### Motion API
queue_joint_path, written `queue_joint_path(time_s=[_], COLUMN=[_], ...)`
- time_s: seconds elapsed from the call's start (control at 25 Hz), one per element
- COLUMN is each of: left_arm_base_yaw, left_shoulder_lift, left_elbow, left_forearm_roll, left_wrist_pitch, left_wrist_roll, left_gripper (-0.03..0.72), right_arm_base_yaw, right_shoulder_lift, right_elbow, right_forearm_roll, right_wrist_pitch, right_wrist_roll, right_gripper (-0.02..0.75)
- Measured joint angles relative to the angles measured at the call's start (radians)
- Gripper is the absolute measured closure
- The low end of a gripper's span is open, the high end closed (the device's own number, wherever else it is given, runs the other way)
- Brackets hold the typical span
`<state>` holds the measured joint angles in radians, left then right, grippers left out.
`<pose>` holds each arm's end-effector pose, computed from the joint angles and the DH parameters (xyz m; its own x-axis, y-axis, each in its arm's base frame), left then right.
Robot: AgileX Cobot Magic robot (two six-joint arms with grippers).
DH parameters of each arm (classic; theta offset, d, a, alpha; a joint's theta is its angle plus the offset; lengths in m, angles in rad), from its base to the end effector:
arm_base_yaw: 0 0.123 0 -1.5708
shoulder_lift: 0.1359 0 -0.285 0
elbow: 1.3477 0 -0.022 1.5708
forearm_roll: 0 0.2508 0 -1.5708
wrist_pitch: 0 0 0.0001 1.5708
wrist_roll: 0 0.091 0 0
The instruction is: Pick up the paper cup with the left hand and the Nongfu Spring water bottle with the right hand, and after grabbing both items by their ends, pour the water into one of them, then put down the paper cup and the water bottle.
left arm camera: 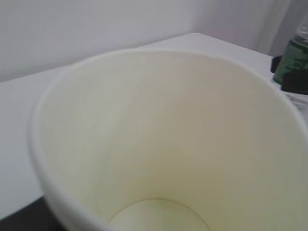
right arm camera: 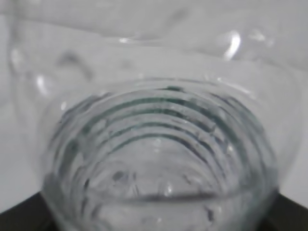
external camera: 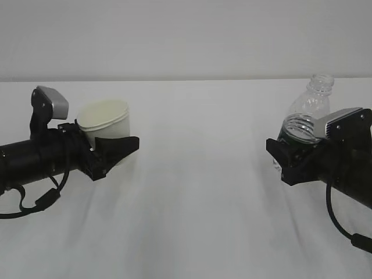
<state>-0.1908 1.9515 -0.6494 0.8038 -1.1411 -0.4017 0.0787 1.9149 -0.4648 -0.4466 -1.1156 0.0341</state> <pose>0.2988 -0.1183 0.1278 -0.2168 0.0467 -0.9751 0.7708 0.6211 -0.1417 0.2816 0.0576 0.1109 -0.2037 -0.1756 -0.9632 -0.4855 0.8724 -0.0563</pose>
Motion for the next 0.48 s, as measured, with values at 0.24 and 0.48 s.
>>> queue_joint_path(time_s=[0.24,0.48], left_arm_base_yaw=[-0.03,-0.124], left_shoulder_lift=[0.0,0.0], left_elbow=[0.0,0.0], left_forearm_roll=[0.082,0.087], left_wrist_pitch=[0.0,-0.002], left_wrist_roll=[-0.026,-0.03], left_gripper=[0.226,0.226], right_arm_base_yaw=[0.0,0.0], right_shoulder_lift=[0.0,0.0], right_elbow=[0.0,0.0], right_forearm_roll=[-0.033,-0.048], right_wrist_pitch=[0.0,0.0], right_wrist_roll=[0.017,0.019], right_gripper=[0.246,0.246])
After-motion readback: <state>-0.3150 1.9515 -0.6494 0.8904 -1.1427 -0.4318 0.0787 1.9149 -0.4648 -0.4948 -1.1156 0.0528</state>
